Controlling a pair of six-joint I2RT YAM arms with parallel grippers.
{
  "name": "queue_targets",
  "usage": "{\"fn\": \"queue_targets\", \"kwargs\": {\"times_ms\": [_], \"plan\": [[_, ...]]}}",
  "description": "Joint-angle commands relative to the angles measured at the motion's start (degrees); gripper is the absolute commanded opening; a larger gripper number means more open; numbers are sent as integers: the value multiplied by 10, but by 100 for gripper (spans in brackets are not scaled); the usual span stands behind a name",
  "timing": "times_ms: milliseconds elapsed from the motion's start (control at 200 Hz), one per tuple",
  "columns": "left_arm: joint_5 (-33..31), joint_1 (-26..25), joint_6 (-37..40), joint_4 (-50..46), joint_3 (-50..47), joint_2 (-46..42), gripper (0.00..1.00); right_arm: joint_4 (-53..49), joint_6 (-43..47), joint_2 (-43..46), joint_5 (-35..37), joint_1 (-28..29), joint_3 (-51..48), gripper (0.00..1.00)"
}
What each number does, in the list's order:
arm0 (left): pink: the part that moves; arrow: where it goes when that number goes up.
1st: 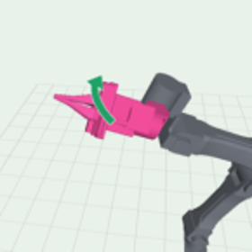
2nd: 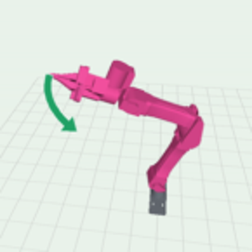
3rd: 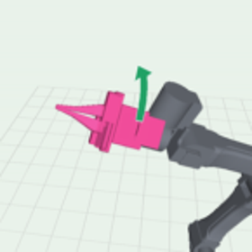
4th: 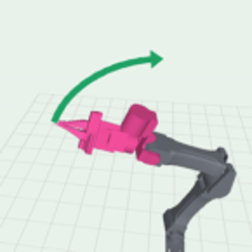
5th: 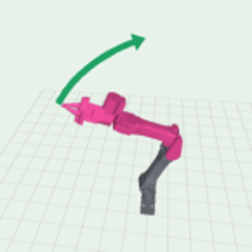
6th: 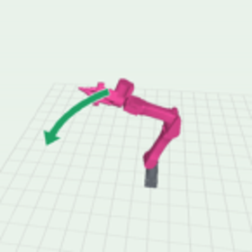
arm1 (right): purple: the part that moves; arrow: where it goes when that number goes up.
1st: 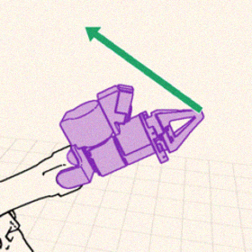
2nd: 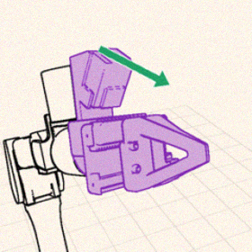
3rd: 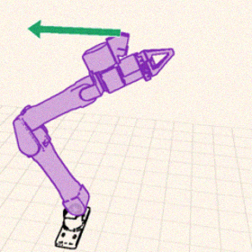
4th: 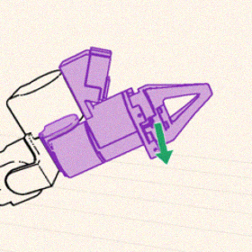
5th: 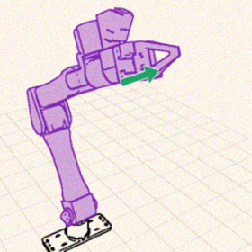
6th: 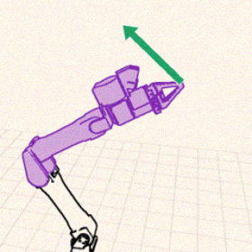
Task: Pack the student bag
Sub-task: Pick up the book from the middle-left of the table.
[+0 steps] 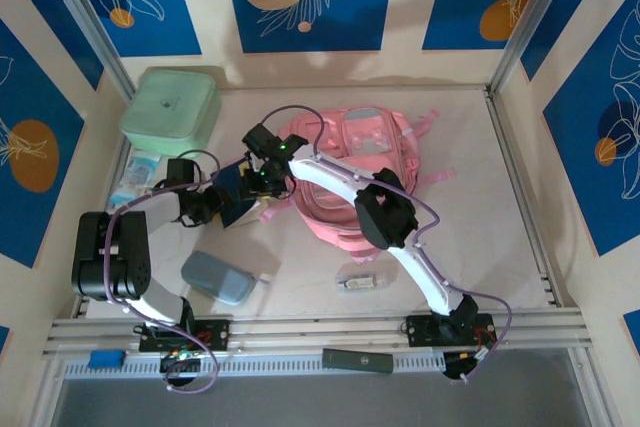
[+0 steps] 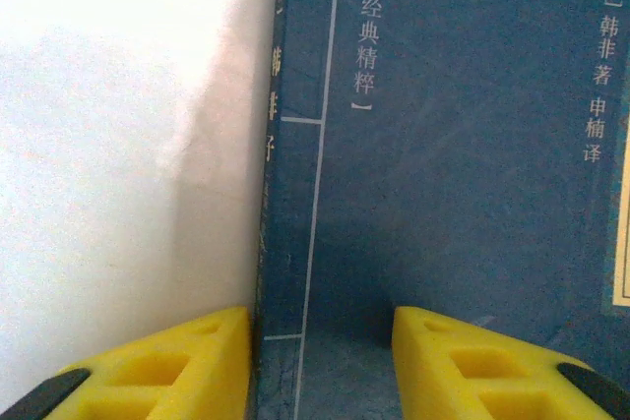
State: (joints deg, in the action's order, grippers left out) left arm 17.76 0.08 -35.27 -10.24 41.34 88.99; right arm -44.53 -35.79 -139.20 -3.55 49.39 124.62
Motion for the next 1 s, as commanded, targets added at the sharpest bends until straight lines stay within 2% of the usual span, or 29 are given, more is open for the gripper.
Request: {"fn": "queue_targets", "kwargs": {"times_ms": [0,215,530,835,995], "plan": [[4,-5,6,-6,-9,-10,43,-10,6,27,-18,12,7,41],[-2,-5,9,-9,-11,-11,43,-16,8,37,-13,12,6,30],[-2,-4,9,-11,-14,-16,43,-37,15,46,-4,11,15,25],[-5,-4,10,-17,-14,-21,43,-44,14,48,-10,10,21,8],[-5,-3,5,-35,1,-42,49,-32,1,62,-37,5,24,0]]}}
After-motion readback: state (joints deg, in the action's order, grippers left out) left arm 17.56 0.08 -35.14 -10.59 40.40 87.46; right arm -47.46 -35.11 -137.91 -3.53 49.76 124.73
